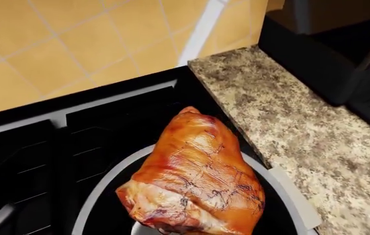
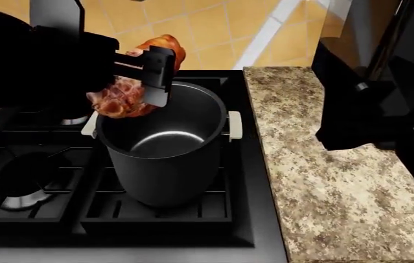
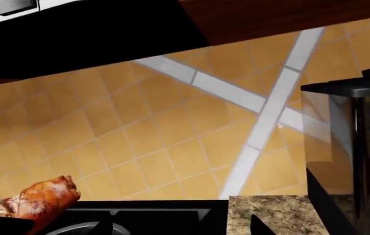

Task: Frozen meat rests on a plate on the counter. Retrieve the meat and place it in a pot on a burner. Then turn the burner on.

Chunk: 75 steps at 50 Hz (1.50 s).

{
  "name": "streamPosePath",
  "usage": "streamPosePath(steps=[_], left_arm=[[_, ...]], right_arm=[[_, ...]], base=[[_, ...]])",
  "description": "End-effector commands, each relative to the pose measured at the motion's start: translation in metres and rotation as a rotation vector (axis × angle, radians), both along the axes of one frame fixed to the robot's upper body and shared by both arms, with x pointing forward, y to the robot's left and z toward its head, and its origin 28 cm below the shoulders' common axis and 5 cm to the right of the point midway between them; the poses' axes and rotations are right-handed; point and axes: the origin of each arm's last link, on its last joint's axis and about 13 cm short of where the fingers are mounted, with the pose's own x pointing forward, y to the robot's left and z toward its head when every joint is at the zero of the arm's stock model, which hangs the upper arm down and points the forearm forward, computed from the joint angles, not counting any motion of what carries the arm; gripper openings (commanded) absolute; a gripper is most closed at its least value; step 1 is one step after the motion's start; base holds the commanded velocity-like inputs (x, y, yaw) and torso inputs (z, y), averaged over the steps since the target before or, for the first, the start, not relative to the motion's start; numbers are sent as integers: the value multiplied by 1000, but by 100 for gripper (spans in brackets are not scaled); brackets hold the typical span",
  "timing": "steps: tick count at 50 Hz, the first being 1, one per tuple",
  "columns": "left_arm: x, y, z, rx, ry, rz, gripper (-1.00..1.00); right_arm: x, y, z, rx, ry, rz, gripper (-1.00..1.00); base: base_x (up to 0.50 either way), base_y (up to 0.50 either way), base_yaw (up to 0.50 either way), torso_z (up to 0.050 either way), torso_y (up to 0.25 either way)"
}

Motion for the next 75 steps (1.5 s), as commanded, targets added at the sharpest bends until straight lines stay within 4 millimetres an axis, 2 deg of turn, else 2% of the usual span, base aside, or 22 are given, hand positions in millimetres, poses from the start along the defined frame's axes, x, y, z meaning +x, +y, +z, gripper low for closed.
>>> streamPosePath(steps=[1,33,75], left_arm=[[15,-6,-2,-6,1,8,-100],[40,-6,-28,-6,57,14,-100],[42,-7,-52,21,111,12,-100]], right_arm=[[2,-5,-3,10,8,-9,100],[9,-3,-11,9,30,-17,100],[7,-5,-10,12,21,-22,100]], base=[[0,0,0,0,0],[0,0,0,0,1],[0,0,0,0,1]])
